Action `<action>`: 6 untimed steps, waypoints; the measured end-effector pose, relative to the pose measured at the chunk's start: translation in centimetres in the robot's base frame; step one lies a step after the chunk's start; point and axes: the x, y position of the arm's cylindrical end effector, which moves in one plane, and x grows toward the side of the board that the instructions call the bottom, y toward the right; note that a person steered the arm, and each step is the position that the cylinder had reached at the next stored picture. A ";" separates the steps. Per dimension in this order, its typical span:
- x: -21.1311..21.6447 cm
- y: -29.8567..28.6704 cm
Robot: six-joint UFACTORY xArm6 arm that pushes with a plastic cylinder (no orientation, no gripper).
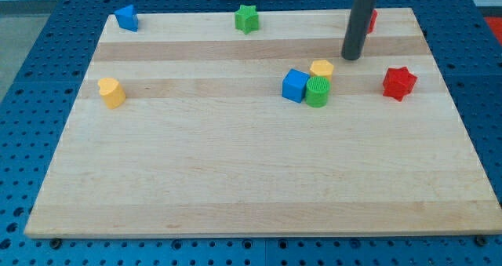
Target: Move the yellow hexagon into the blue cube
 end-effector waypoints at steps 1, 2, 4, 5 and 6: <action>1.0 -0.9; 2.9 -0.9; 4.1 -3.7; 4.4 -6.0; 4.7 -8.1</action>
